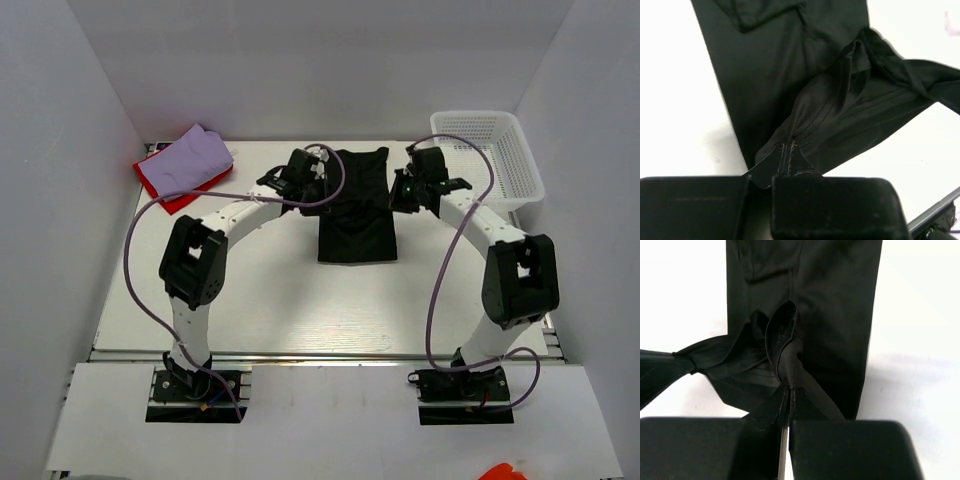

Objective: Fold and stack the t-shirts
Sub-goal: Fold the folded rectangular tshirt in 1/3 of the way

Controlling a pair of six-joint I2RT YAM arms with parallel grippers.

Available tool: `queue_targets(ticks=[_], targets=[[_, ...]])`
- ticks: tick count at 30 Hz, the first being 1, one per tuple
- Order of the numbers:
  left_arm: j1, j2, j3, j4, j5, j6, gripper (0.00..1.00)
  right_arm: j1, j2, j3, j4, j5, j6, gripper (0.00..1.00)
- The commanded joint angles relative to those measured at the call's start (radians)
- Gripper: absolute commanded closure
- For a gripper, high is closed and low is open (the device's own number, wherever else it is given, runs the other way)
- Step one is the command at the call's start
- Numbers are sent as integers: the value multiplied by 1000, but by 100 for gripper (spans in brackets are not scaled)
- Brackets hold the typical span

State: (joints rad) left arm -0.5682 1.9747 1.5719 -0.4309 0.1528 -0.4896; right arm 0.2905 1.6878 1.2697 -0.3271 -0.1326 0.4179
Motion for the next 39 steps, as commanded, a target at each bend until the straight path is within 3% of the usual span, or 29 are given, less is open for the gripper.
queue_targets(ticks=[1, 24, 25, 27, 28, 29, 31, 32, 33, 39], targets=[[36, 18, 83, -31, 4, 14, 100, -27, 47, 82, -18, 16, -21, 100], [142, 225, 220, 100, 169, 37, 100, -90, 329, 327, -46, -85, -48, 100], [142, 225, 229, 100, 151, 37, 92, -90, 349, 347, -46, -82, -48, 100], [154, 236, 250, 100, 128, 28, 80, -103, 386, 404, -49, -73, -47, 86], [168, 246, 263, 100, 117, 28, 67, -106, 400, 430, -67, -78, -44, 78], [177, 263, 299, 100, 102, 28, 43, -109, 450, 521, -107, -82, -44, 68], [206, 273, 358, 100, 93, 19, 23, -123, 475, 572, -138, -84, -59, 35], [217, 273, 367, 90, 93, 19, 1, -129, 478, 609, -150, -88, -65, 23], [226, 273, 367, 90, 93, 19, 0, -129, 474, 615, -153, -97, -82, 10], [238, 107, 163, 176, 160, 54, 0, -116, 290, 400, -70, -195, -151, 10]])
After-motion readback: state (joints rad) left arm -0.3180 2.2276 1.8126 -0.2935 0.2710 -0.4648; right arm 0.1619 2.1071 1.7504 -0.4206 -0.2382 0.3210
